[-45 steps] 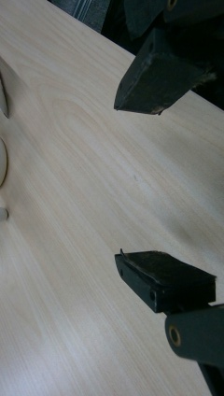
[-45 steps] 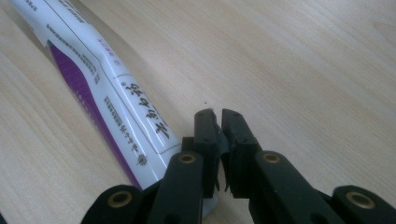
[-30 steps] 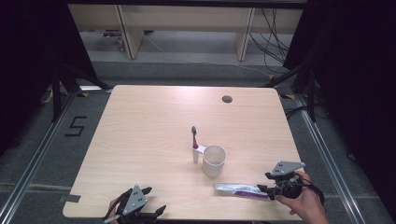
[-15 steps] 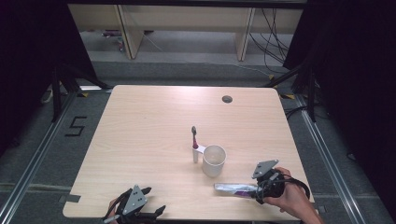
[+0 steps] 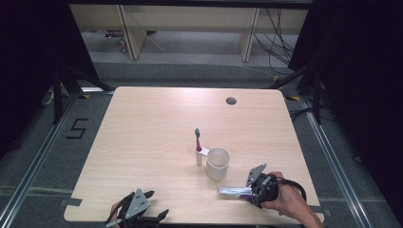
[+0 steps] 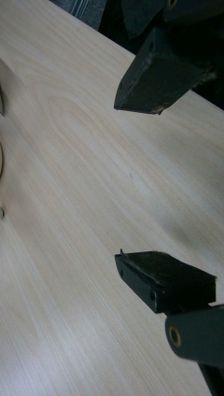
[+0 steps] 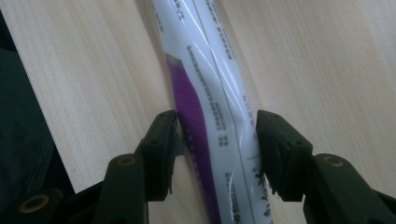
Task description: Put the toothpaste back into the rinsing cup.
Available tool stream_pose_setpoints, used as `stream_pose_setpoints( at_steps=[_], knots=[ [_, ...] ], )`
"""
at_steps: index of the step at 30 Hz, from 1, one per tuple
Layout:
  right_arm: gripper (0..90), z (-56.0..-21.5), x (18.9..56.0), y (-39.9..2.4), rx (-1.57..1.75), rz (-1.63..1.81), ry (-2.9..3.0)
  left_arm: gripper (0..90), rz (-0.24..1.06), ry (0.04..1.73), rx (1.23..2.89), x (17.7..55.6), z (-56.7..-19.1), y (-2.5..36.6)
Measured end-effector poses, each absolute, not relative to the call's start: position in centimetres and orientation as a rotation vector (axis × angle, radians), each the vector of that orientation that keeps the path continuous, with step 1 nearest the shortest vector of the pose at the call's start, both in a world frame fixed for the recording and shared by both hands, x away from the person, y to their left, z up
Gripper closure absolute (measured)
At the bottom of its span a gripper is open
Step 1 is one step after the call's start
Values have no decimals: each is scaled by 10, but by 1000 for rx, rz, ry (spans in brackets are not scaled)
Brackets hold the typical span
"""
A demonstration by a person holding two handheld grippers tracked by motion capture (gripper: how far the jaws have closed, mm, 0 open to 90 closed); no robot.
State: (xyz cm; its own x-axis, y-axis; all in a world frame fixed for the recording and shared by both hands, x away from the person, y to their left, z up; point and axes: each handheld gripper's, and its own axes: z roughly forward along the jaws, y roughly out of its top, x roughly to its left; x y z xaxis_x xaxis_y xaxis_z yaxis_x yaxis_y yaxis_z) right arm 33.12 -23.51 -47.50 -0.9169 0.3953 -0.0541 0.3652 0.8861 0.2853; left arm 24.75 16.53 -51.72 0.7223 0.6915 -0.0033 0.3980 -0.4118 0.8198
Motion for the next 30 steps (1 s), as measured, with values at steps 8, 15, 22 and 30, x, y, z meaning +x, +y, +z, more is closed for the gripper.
stream_pose_setpoints(
  at_steps=[8,15,22,30],
  knots=[
    [590,-475,331,-232,542,315,2982,208,425,819,2066,247,-517,166],
    [624,-474,332,-226,506,257,2990,209,427,826,2053,247,-517,165],
    [710,-471,332,-224,453,218,2990,209,431,823,2059,247,-518,165],
    [738,-471,332,-219,430,171,3028,211,422,820,2064,248,-517,166]
  ],
)
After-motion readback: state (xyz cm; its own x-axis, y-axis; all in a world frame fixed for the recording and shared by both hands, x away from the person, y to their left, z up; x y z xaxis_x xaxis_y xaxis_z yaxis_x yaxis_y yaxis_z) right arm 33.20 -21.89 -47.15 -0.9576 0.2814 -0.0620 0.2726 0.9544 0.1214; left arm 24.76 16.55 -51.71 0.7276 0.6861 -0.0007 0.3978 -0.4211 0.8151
